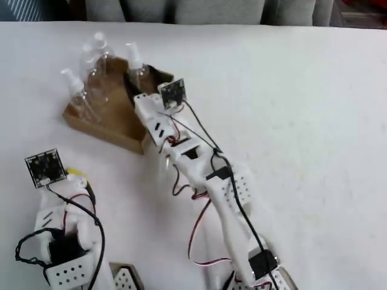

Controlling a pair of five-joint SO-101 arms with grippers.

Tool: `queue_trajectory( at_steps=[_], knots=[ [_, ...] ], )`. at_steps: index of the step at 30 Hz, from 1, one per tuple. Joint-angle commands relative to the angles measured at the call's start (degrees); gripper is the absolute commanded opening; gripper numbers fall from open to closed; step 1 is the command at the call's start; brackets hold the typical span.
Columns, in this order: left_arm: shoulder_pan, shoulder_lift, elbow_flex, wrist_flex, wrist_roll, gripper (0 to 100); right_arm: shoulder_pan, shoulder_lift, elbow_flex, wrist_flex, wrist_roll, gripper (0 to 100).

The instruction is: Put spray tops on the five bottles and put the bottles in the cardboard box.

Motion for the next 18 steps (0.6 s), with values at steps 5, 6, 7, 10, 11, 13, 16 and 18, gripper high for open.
queue_trajectory(
  at_steps=[5,6,7,10,11,13,16,18],
  knots=[
    [-0.4,0.0,-0.1,-0.4,-0.5,2,0.7,-0.7,-3.0,0.2,0.4,1.6],
    [-0.4,0.0,-0.1,-0.4,-0.5,2,0.7,0.0,-3.8,0.2,0.4,1.6],
    [-0.4,0.0,-0.1,-0.4,-0.5,2,0.7,0.8,-4.9,0.3,0.4,1.6],
    [-0.4,0.0,-0.1,-0.5,-0.5,2,0.7,3.5,-8.3,1.8,0.4,1.6],
    [-0.4,0.0,-0.1,-0.5,-0.5,2,0.7,4.0,-9.0,2.2,0.4,1.6],
    [-0.4,0.0,-0.1,-0.5,-0.5,2,0.7,4.2,-9.3,2.3,0.4,1.6],
    [-0.4,0.0,-0.1,-0.5,-0.5,2,0.7,4.2,-9.2,2.3,0.6,1.6],
    [-0.4,0.0,-0.1,-0.5,-0.5,2,0.7,4.3,-9.2,2.3,0.6,1.6]
  ],
)
